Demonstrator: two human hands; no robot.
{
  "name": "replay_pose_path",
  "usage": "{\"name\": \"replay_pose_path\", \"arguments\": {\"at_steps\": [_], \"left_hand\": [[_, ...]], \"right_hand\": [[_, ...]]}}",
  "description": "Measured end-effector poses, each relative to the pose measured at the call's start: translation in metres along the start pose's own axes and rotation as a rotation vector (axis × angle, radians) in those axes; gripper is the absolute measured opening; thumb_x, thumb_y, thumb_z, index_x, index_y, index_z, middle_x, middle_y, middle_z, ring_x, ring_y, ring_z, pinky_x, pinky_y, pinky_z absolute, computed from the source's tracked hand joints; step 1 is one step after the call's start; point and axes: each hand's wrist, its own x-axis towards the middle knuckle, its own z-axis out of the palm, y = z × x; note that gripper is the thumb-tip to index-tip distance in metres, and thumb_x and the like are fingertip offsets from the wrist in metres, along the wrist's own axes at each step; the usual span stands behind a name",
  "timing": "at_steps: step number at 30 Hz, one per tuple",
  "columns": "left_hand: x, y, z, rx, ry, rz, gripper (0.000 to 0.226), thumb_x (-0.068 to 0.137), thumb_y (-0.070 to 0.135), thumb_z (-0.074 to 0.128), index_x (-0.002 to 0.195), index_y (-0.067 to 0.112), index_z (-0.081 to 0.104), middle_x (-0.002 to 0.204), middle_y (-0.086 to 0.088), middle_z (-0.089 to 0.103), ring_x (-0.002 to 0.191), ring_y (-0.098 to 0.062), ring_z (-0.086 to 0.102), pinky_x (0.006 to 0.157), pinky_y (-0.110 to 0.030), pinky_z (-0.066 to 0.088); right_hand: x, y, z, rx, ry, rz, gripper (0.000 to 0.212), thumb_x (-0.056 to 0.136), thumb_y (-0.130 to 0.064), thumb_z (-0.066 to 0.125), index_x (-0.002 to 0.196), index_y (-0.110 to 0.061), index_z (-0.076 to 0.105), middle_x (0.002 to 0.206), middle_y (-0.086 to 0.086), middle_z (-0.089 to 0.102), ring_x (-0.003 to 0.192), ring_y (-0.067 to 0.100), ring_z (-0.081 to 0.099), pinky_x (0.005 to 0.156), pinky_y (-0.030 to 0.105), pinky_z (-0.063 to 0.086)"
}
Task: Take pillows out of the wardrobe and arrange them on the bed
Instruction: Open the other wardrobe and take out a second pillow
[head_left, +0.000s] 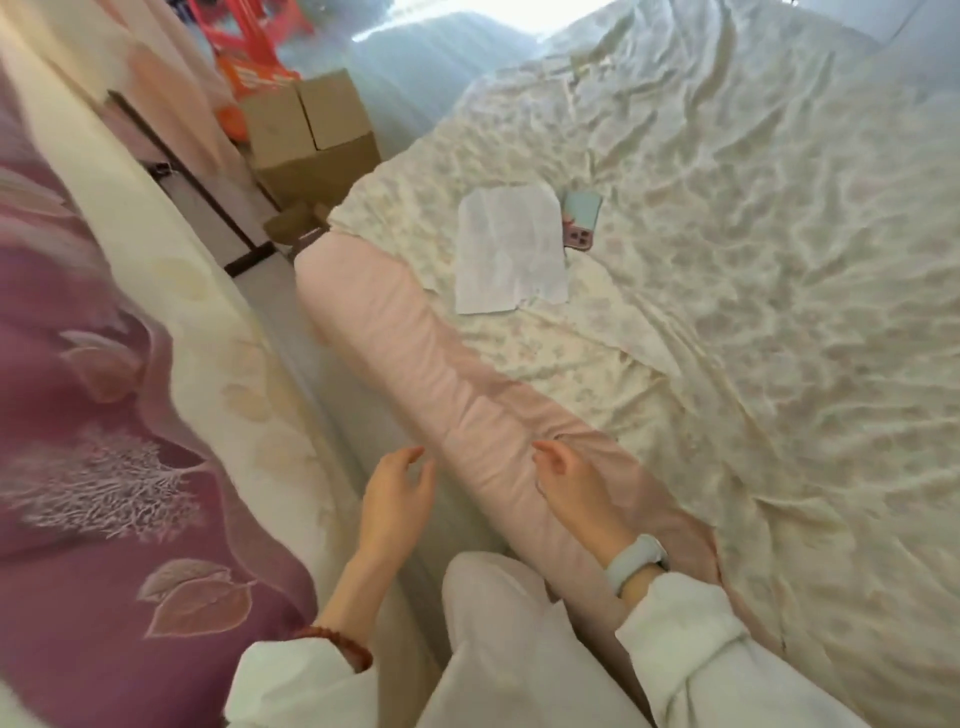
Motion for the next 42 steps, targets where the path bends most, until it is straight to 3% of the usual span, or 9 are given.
{"name": "replay_pose_path", "arguments": {"at_steps": [6, 10, 21, 30, 33, 37, 41, 42], "left_hand": [[0.109, 0.003, -0.042, -0.048, 0.033, 0.020, 0.029, 0.090, 0.021, 0.054, 0.115, 0.006, 0.058, 0.117, -0.012, 0.061, 0.090, -0.014, 0.060, 0.078, -0.009, 0.035], [0.211, 0.016, -0.075, -0.042, 0.027, 0.024, 0.030, 0.090, 0.021, 0.053, 0.116, 0.007, 0.057, 0.118, -0.011, 0.061, 0.108, -0.022, 0.055, 0.086, -0.023, 0.036], [0.435, 0.040, -0.210, 0.090, 0.063, 0.105, 0.031, 0.092, 0.023, 0.050, 0.120, 0.012, 0.055, 0.122, -0.006, 0.059, 0.111, -0.019, 0.053, 0.086, -0.022, 0.034], [0.648, 0.026, -0.278, 0.135, -0.093, 0.250, 0.033, 0.092, 0.021, 0.049, 0.122, 0.009, 0.053, 0.125, -0.011, 0.057, 0.114, -0.023, 0.052, 0.095, -0.035, 0.041], [0.725, 0.021, -0.311, 0.131, -0.173, 0.312, 0.034, 0.092, 0.022, 0.049, 0.123, 0.008, 0.052, 0.125, -0.011, 0.056, 0.115, -0.022, 0.051, 0.095, -0.032, 0.040], [0.817, 0.013, -0.354, 0.145, -0.214, 0.365, 0.030, 0.093, 0.024, 0.048, 0.119, 0.012, 0.055, 0.121, -0.006, 0.058, 0.111, -0.018, 0.052, 0.086, -0.022, 0.037], [0.884, 0.026, -0.368, 0.152, -0.267, 0.339, 0.034, 0.093, 0.028, 0.046, 0.124, 0.016, 0.050, 0.125, -0.001, 0.054, 0.080, 0.007, 0.051, 0.076, -0.011, 0.037], [0.898, 0.034, -0.366, 0.158, -0.298, 0.350, 0.035, 0.093, 0.028, 0.045, 0.126, 0.016, 0.049, 0.128, -0.001, 0.053, 0.084, 0.006, 0.052, 0.078, -0.013, 0.037]], "right_hand": [[0.094, -0.064, 0.038, -0.034, 0.002, -0.047, 0.026, 0.093, -0.019, 0.046, 0.116, -0.015, 0.057, 0.113, 0.000, 0.061, 0.108, 0.017, 0.054, 0.086, 0.021, 0.036], [0.179, -0.115, 0.062, -0.038, 0.022, -0.033, 0.026, 0.092, -0.017, 0.047, 0.115, -0.013, 0.058, 0.119, 0.006, 0.062, 0.110, 0.021, 0.055, 0.086, 0.021, 0.035], [0.366, -0.311, 0.136, -0.015, -0.048, -0.116, 0.028, 0.094, -0.019, 0.042, 0.119, -0.015, 0.054, 0.122, 0.005, 0.059, 0.113, 0.019, 0.052, 0.087, 0.022, 0.035], [0.511, -0.401, 0.197, -0.016, 0.187, -0.029, 0.027, 0.093, -0.015, 0.043, 0.117, -0.012, 0.055, 0.121, 0.011, 0.060, 0.114, 0.024, 0.053, 0.090, 0.027, 0.037], [0.564, -0.448, 0.235, -0.018, 0.273, 0.044, 0.028, 0.094, -0.014, 0.042, 0.118, -0.010, 0.054, 0.123, 0.013, 0.059, 0.115, 0.027, 0.052, 0.092, 0.029, 0.038], [0.627, -0.512, 0.279, 0.024, 0.262, 0.045, 0.031, 0.095, -0.016, 0.039, 0.123, -0.009, 0.051, 0.127, 0.011, 0.056, 0.116, 0.023, 0.051, 0.087, 0.021, 0.035], [0.669, -0.544, 0.280, 0.045, 0.310, 0.089, 0.031, 0.096, -0.018, 0.040, 0.124, -0.010, 0.051, 0.126, 0.008, 0.057, 0.113, 0.018, 0.052, 0.088, 0.021, 0.034], [0.677, -0.547, 0.276, 0.053, 0.339, 0.111, 0.030, 0.096, -0.017, 0.040, 0.123, -0.010, 0.051, 0.125, 0.008, 0.058, 0.105, 0.016, 0.054, 0.086, 0.019, 0.036]]}}
